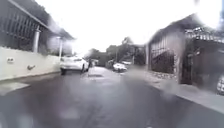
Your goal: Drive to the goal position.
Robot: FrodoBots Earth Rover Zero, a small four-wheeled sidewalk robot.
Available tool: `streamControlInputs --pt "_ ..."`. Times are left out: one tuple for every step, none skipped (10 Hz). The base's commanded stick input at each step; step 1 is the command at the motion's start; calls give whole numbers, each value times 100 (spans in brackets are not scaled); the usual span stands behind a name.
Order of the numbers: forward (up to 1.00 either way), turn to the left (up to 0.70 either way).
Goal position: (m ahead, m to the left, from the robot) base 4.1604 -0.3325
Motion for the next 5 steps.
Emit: streamControlInputs --pt "70 0" --pt "70 0" --pt "70 0" --pt "70 0" --pt "70 0"
